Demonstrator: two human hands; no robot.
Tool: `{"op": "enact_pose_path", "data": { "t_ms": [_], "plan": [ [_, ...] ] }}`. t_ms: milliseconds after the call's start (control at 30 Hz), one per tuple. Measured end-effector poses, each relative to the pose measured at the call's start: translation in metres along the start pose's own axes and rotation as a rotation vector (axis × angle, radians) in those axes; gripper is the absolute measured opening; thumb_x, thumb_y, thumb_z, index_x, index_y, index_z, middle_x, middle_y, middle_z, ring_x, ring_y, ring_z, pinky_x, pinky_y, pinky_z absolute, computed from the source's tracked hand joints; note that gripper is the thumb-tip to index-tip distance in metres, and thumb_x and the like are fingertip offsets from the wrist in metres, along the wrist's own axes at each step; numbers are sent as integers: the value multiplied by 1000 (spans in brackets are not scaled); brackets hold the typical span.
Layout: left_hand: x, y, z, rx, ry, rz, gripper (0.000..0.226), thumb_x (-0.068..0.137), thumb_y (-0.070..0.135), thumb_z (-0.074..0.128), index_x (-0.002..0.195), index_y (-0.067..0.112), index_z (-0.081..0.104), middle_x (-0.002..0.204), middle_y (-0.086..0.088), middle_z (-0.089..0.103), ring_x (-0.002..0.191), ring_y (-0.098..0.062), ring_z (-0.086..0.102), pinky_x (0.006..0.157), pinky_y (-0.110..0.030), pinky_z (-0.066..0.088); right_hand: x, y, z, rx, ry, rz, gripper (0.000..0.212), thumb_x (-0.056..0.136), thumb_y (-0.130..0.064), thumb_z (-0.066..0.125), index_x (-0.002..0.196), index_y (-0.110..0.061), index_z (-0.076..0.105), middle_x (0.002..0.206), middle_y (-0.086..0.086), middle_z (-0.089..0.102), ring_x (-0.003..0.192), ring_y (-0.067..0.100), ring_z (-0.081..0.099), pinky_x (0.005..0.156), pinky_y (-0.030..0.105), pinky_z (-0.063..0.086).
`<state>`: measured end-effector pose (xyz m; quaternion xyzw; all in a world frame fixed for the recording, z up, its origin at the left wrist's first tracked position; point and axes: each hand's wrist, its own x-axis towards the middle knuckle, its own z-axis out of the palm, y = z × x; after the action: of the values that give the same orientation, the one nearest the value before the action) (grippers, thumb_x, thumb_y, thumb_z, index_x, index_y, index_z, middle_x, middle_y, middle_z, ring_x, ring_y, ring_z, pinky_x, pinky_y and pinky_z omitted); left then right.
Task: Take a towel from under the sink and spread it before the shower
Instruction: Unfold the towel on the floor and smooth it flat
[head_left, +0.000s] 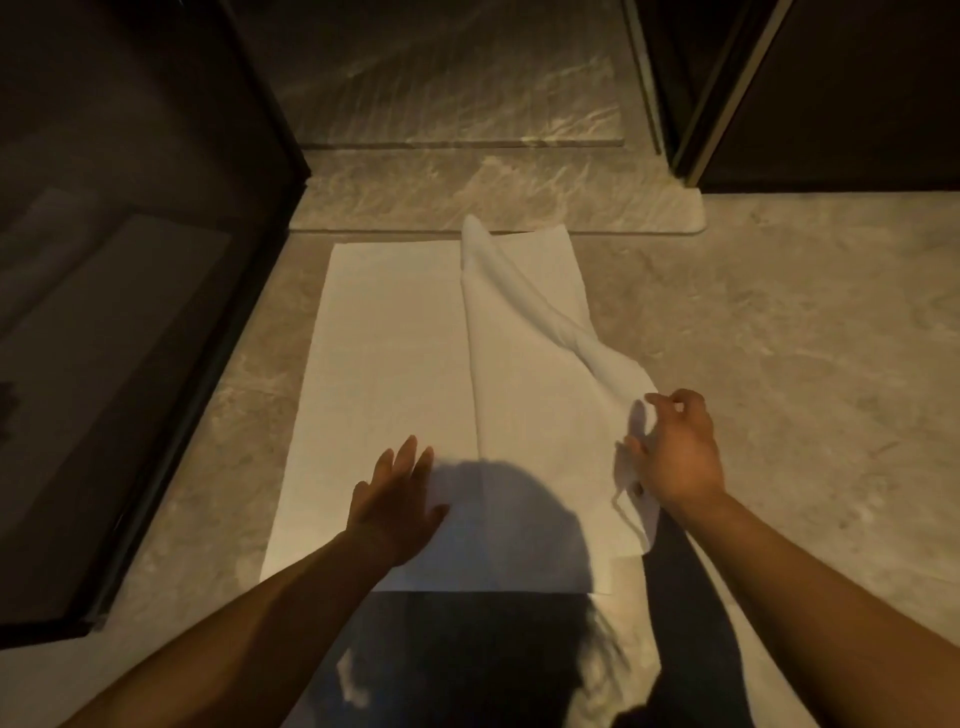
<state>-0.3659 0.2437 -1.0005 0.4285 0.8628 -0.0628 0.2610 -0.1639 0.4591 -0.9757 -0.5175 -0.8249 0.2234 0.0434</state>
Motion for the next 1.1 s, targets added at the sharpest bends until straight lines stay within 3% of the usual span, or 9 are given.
{"op": "enact_pose_path", "data": {
  "t_ms": [200,300,467,667,767,867,967,1100],
  "plan": [
    [5,10,-8,28,60,80,71,89,50,48,147,24,16,159,-5,7,144,-27,13,112,-47,30,-19,-29,36,-68,-237,-242,59,88,-38,57,140,-19,36,152,11,24,138,29,24,108,41,29],
    [11,16,-12,17,73,112,69,89,49,49,146,26,18,158,-5,10,144,-27,16,111,-47,32,-20,-37,43,-111,-301,-199,59,92,-42,50,142,-21,29,156,5,17,141,25,17,110,41,25],
    [26,25,-14,-28,159,174,55,88,42,51,138,25,35,143,1,40,127,-22,42,98,-39,44,-13,-41,48,18,-182,-88,54,91,-34,54,138,-15,34,150,11,24,132,29,31,106,41,33],
    [32,34,-12,-137,176,147,47,87,37,57,129,19,44,130,0,48,119,-22,46,90,-38,47,-4,-34,47,158,-132,-32,49,87,-20,62,132,-10,43,126,15,47,109,31,51,94,35,40],
    [31,34,-6,-137,137,153,52,89,35,56,135,18,39,142,-6,39,129,-25,38,102,-43,42,0,-29,46,197,-110,-7,32,88,-18,60,117,-7,53,115,14,54,97,28,55,82,29,39],
    [31,33,0,-85,112,186,55,90,39,52,139,20,35,147,-10,32,134,-29,31,103,-51,39,4,-23,43,194,-105,2,15,89,-17,57,97,-4,56,103,15,58,88,28,55,73,27,35],
    [29,32,1,-53,76,181,65,88,48,52,142,22,28,152,-10,24,140,-29,23,104,-55,37,6,-20,39,187,-98,-14,12,89,-15,57,90,-4,56,99,15,59,85,28,55,70,28,35],
    [27,31,3,-13,-11,138,72,91,48,47,149,24,11,159,-2,3,146,-25,1,114,-54,22,10,-10,22,222,24,4,6,89,-8,56,89,-3,55,99,15,56,84,30,55,70,28,36]
  ]
}}
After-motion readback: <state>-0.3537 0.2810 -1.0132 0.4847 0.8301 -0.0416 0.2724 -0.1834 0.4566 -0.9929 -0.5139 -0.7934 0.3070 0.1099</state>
